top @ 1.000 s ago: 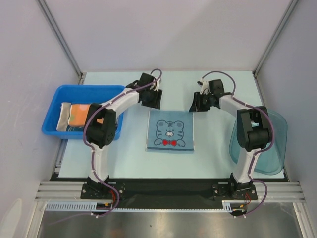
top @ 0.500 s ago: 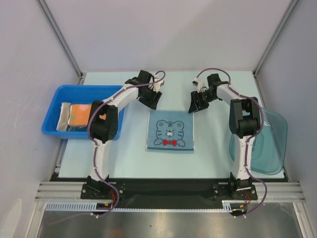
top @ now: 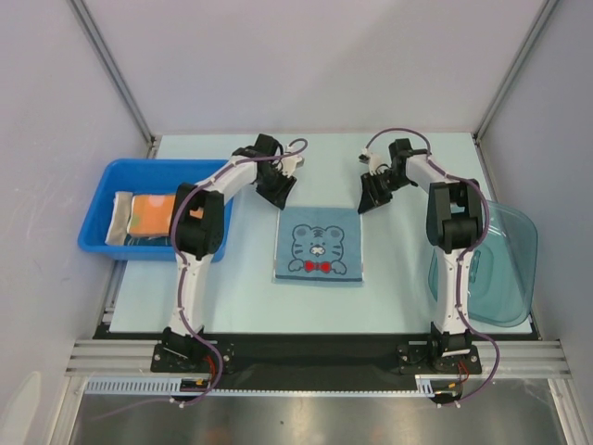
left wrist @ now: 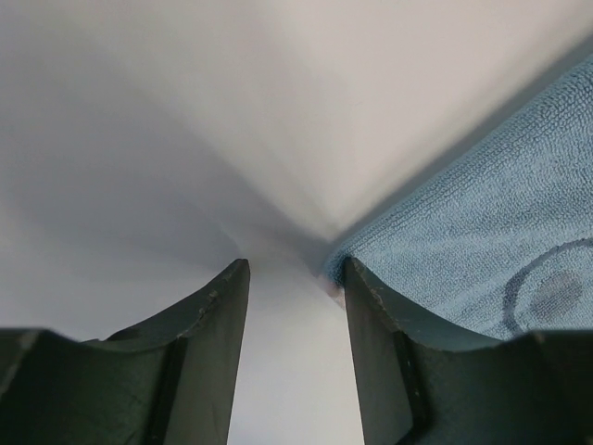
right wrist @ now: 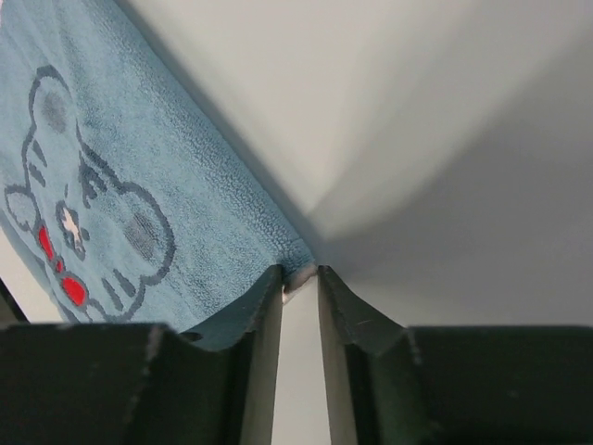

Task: Fold and stack the towels
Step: Fold the towel

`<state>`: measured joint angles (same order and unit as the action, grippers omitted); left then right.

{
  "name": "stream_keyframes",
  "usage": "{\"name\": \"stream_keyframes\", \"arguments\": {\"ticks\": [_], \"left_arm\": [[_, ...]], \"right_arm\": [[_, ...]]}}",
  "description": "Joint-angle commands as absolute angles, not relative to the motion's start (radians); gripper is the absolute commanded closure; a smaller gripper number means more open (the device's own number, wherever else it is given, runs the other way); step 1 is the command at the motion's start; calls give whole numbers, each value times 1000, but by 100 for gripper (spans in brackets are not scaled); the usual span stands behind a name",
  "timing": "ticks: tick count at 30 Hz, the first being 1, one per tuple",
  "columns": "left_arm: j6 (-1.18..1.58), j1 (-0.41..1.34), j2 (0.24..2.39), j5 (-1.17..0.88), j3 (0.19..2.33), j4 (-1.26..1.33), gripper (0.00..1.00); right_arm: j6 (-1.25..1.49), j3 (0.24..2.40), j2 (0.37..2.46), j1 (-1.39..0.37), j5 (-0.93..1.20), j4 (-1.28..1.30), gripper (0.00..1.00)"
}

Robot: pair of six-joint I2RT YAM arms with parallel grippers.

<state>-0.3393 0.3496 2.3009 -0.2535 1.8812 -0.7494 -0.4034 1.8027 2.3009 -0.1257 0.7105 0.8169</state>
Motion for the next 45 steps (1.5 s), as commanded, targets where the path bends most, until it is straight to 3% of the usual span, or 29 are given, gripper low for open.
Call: {"name": "stream_keyframes", "arguments": {"ticks": [1,10,17,27,45], "left_arm": [[-400,334,2318,-319,1919,-776,51],[-428,331,2359,-400,1931,-833,58],[-431,330,2372,-452,1942,-848,100],[-379,330,2315,-495,2023,-830,100],[-353,337,2050,-463,1843,-775,100]], "right_arm": [[-449,1844,2324,-123,759,831,74],[-472,1873,2356,-117,775,848,80],[-471,1873,2356,-97,753,825,99],[-457,1810,2249,-94,755,689,100],[-414,1569,1959,-104,718,537,100]]}}
